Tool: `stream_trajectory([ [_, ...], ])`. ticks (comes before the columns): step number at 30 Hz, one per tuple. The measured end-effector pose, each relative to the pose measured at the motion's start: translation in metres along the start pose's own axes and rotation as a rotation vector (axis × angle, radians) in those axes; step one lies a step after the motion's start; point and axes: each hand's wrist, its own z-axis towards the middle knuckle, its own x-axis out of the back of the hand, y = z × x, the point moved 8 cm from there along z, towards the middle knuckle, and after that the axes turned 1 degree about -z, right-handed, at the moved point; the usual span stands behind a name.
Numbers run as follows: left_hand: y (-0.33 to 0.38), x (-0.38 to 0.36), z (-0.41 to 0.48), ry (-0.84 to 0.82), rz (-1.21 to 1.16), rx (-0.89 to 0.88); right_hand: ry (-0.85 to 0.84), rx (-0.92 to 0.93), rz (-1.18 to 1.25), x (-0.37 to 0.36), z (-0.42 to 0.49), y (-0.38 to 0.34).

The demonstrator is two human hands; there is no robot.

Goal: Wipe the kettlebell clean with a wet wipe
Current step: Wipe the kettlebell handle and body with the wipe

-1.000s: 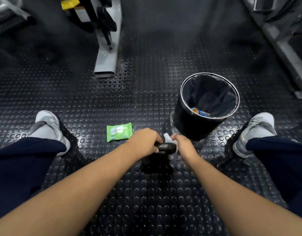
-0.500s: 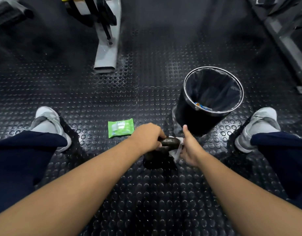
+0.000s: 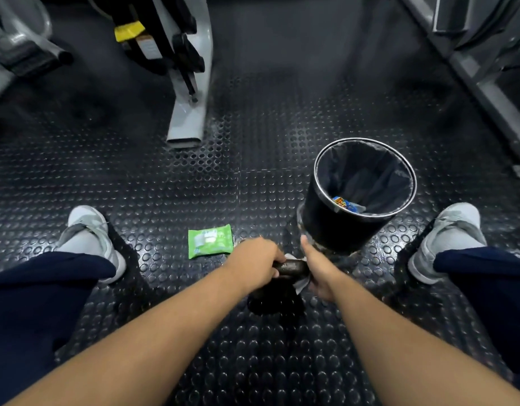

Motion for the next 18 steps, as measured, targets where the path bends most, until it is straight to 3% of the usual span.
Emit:
stream_trajectory([
  [2,-0.001,0.001,0.001,-0.013,-0.005,0.006,-0.015,-0.004,0.123,0.002,-0.001,0.005],
  [4,-0.003,0.002,0.001,-0.013,-0.007,0.012,-0.02,-0.02,0.097,0.003,0.0,0.002],
  [9,-0.006,0.001,0.002,-0.029,-0.038,0.026,0.036,-0.034,-0.284,0.02,0.023,-0.015],
  [14,-0.004,0.002,0.0,-0.014,-0.021,0.02,0.095,-0.051,-0.647,0.007,-0.018,-0.058],
  [16,-0.004,0.002,0.0,-0.011,-0.007,0.011,0.133,-0.028,-0.641,0.005,-0.012,-0.051],
  [18,-0.005,0.0,0.002,-0.021,-0.01,0.009,0.125,0.009,-0.468,0.004,0.004,-0.035],
])
